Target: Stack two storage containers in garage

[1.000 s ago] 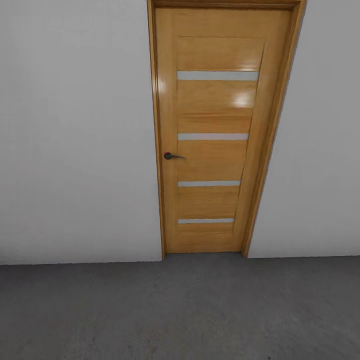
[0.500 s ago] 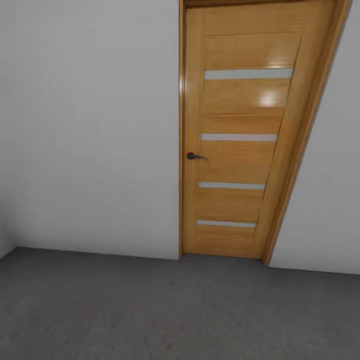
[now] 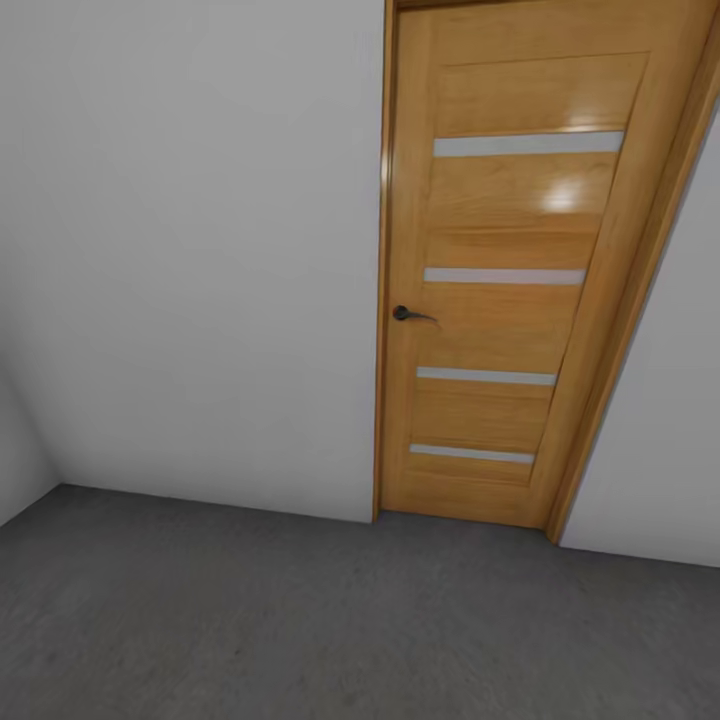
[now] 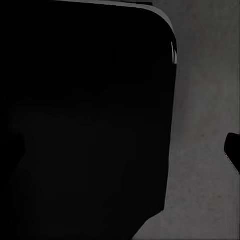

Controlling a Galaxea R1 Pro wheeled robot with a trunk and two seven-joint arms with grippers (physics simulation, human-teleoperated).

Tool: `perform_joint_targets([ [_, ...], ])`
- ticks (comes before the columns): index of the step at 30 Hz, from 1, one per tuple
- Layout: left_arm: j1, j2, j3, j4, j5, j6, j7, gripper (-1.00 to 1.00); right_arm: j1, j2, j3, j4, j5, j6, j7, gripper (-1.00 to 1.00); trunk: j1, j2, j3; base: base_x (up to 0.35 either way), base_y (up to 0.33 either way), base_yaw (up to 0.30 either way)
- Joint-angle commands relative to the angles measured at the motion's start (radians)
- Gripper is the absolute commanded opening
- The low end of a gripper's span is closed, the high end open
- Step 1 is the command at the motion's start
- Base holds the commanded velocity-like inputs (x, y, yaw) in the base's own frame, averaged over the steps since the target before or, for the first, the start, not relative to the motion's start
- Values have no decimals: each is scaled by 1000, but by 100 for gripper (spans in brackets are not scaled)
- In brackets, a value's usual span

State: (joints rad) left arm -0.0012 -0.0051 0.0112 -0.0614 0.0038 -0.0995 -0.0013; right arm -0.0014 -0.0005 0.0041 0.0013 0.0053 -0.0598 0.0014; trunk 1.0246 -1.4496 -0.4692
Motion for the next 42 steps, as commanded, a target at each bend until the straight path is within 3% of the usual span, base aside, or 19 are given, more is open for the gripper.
perform_joint_targets([
  [1, 0, 0, 1, 0, 0, -1, 0, 100, 0, 0, 0, 0, 1, -3, 0, 100, 0, 0, -1, 261, 0, 6],
  [19, 0, 1, 1, 1, 22, 3, 9, 100, 0, 1, 1, 0, 1, -3, 0, 100, 0, 0, -1, 315, -68, 0],
  [33, 0, 0, 1, 1, 28, 3, 11, 100, 0, 2, -1, 0, -2, -3, 0, 100, 0, 0, -1, 318, -122, -191],
  [42, 0, -1, 1, 1, 28, 3, 11, 100, 0, -1, 2, 0, 0, -2, 0, 100, 0, 0, -1, 307, -167, -29],
])
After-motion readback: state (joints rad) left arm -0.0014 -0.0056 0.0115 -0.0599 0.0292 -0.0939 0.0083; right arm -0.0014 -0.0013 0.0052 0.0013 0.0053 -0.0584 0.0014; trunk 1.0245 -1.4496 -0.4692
